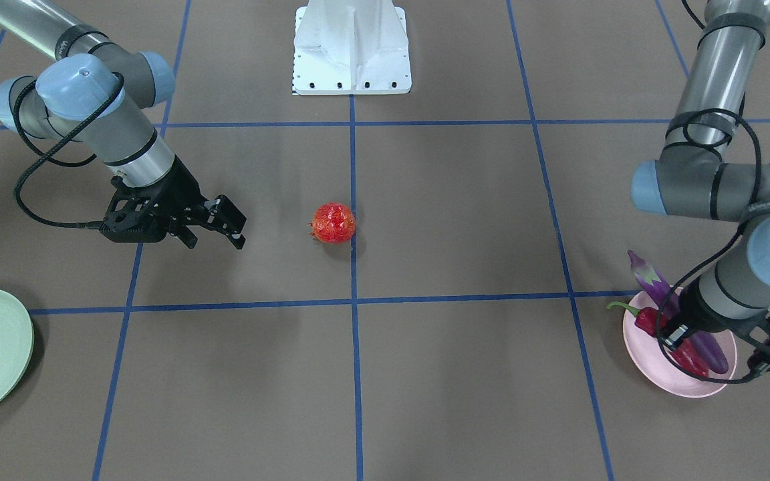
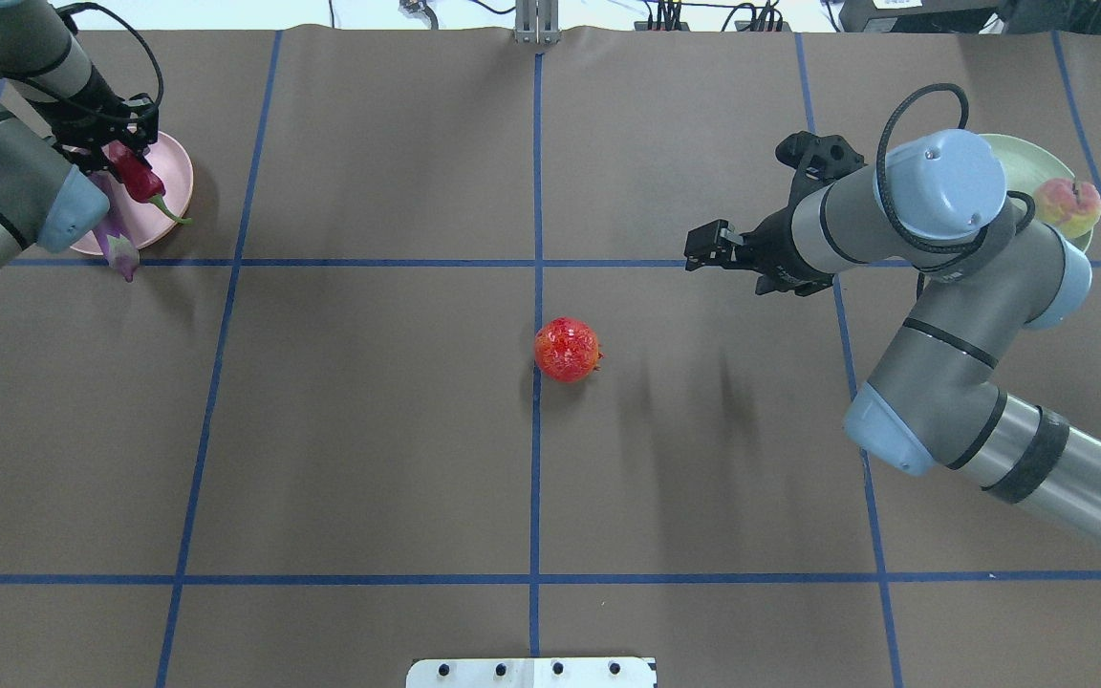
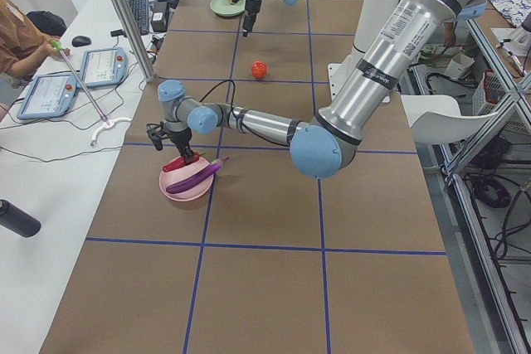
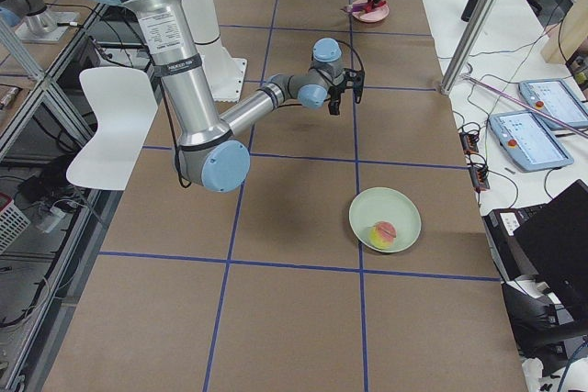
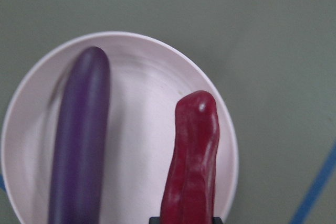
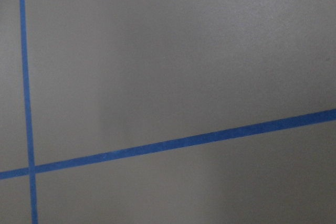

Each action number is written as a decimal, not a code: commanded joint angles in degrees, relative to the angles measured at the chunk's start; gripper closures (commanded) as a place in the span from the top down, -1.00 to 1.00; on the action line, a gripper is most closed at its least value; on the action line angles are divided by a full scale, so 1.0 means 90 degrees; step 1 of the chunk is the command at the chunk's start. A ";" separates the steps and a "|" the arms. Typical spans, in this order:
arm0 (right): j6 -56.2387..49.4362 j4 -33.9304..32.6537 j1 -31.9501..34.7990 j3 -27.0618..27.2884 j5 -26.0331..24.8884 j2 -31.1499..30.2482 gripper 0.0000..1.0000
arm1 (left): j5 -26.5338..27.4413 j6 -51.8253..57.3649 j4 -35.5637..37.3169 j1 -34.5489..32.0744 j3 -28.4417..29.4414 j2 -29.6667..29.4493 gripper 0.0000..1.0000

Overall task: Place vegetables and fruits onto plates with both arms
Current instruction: 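Carry the chili to the pink plate while the right arm reaches out, then grasp the red pomegranate with the right gripper and lift it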

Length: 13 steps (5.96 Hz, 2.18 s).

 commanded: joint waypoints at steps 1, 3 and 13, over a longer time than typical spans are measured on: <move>0.0437 -0.0001 -0.0319 0.0060 -0.0210 0.0285 1.00 | -0.0028 0.0222 -0.0159 -0.0104 0.0311 0.0006 0.99; 0.1063 -0.0059 -0.0972 -0.0018 -0.0969 0.0706 1.00 | -0.0736 0.0203 -0.0160 -0.0249 0.0214 -0.0072 1.00; 0.1749 -0.0069 -0.1825 -0.0926 -0.2038 0.1362 0.96 | -0.0751 -0.0119 -0.0140 -0.0240 -0.0069 -0.0033 1.00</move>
